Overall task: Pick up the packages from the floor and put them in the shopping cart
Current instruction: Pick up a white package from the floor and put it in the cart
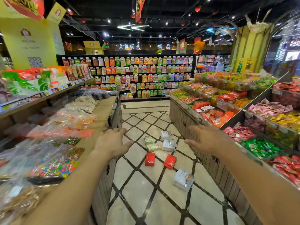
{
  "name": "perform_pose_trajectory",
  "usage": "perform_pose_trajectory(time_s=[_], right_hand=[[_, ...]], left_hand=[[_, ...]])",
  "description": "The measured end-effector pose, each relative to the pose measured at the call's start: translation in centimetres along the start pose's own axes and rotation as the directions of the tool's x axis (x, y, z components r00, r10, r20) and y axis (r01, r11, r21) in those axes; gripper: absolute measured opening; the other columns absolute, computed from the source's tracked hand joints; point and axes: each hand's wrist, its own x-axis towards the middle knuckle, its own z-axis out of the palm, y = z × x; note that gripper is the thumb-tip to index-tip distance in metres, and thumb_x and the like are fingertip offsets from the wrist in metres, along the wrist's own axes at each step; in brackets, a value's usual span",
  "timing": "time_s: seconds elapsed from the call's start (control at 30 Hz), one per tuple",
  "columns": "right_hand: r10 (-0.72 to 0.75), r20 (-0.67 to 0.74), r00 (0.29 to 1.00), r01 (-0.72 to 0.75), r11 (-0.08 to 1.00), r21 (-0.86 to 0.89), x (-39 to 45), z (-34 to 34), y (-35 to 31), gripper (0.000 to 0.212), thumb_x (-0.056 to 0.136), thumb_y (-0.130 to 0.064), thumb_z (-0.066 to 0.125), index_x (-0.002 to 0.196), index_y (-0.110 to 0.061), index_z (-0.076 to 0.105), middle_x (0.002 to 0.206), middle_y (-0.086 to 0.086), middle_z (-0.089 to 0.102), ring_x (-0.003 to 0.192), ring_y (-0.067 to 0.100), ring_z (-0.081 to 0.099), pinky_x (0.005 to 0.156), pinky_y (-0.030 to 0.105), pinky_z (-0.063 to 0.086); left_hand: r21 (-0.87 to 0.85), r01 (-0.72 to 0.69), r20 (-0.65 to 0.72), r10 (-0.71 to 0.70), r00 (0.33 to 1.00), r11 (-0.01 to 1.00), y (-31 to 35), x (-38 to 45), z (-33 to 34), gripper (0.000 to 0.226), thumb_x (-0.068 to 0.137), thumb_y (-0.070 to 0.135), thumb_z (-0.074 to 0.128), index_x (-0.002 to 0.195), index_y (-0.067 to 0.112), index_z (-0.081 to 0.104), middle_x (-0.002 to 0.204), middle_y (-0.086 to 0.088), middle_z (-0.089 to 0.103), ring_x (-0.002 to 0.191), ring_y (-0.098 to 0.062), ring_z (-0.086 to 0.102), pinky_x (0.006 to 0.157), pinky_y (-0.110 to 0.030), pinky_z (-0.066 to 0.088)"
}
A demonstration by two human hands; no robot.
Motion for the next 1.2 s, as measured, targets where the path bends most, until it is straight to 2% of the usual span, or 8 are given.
perform_pose_trajectory(time_s=[0.2,0.33,0.5,0.73,0.83,0.97,1.07,1.2], right_hand=[[-0.01,-0.004,1.0,0.009,0.999,-0.052,9.6,4.6,1.8,0.079,0.095,-0.077,0.036,0.16,-0.034,0.027,0.159,-0.003,0.044,0.143,0.024,0.043,0.108,0.045,0.041],[-0.023,0.009,1.0,0.023,0.999,0.024,18.0,7.7,4.3,0.076,0.094,-0.075,0.041,0.159,-0.038,0.025,0.159,-0.003,0.044,0.141,0.026,0.045,0.104,0.043,0.049],[-0.03,0.019,0.999,0.028,0.997,0.067,27.9,11.6,7.6,0.077,0.095,-0.074,0.041,0.16,-0.039,0.022,0.157,-0.003,0.045,0.139,0.027,0.047,0.101,0.043,0.05],[-0.026,0.12,0.992,0.021,0.999,0.042,39.0,17.1,10.7,0.084,0.09,-0.079,0.039,0.161,-0.037,0.024,0.155,-0.002,0.048,0.136,0.028,0.049,0.097,0.042,0.048],[-0.005,0.129,0.992,0.001,1.0,0.028,43.7,20.1,12.0,0.087,0.086,-0.082,0.031,0.16,-0.036,0.027,0.155,-0.003,0.047,0.137,0.028,0.048,0.1,0.041,0.046],[0.033,0.181,0.983,-0.037,0.999,0.015,50.2,24.7,13.6,0.082,0.091,-0.08,0.037,0.16,-0.037,0.025,0.153,-0.002,0.048,0.138,0.027,0.047,0.101,0.042,0.045],[0.093,0.204,0.975,-0.103,0.994,0.039,53.6,27.6,14.8,0.09,0.083,-0.086,0.025,0.158,-0.037,0.029,0.149,-0.004,0.052,0.136,0.026,0.049,0.1,0.042,0.045],[0.153,0.204,0.967,-0.173,0.981,0.086,56.6,31.3,16.9,0.074,0.095,-0.072,0.042,0.158,-0.035,0.034,0.151,-0.006,0.051,0.138,0.024,0.047,0.101,0.041,0.043]], left_hand=[[-0.026,0.004,0.036,-0.003,0.999,1.0,1.5,10.2,4.5,0.068,0.099,0.065,0.041,0.154,0.024,0.039,0.152,-0.007,0.051,0.139,-0.029,0.047,0.106,-0.044,0.041],[-0.029,-0.021,0.087,0.024,0.996,0.999,3.3,18.9,8.0,0.07,0.099,0.065,0.041,0.155,0.023,0.037,0.156,-0.007,0.048,0.142,-0.029,0.045,0.113,-0.046,0.038],[-0.057,-0.016,0.132,0.023,0.991,0.998,4.8,28.8,12.5,0.07,0.097,0.068,0.04,0.155,0.029,0.037,0.154,-0.004,0.051,0.142,-0.027,0.046,0.113,-0.048,0.038],[-0.066,-0.047,0.198,0.059,0.978,0.997,5.8,41.1,18.2,0.07,0.097,0.069,0.041,0.155,0.03,0.039,0.157,-0.003,0.047,0.144,-0.026,0.044,0.117,-0.051,0.034],[-0.09,-0.094,0.219,0.112,0.969,0.991,6.5,47.1,21.2,0.071,0.096,0.069,0.043,0.153,0.027,0.043,0.153,-0.004,0.052,0.14,-0.025,0.047,0.116,-0.05,0.037],[-0.115,-0.187,0.238,0.21,0.948,0.976,8.3,55.7,25.7,0.068,0.096,0.069,0.043,0.148,0.026,0.051,0.147,-0.003,0.057,0.135,-0.025,0.051,0.111,-0.046,0.04],[-0.208,-0.246,0.249,0.295,0.923,0.947,10.5,61.7,28.1,0.065,0.095,0.067,0.048,0.145,0.026,0.054,0.144,-0.003,0.059,0.134,-0.025,0.052,0.106,-0.042,0.043],[-0.278,-0.364,0.202,0.424,0.883,0.889,13.8,68.3,30.4,0.079,0.086,0.073,0.034,0.142,0.023,0.059,0.132,-0.002,0.066,0.125,-0.027,0.059,0.097,-0.042,0.05]])
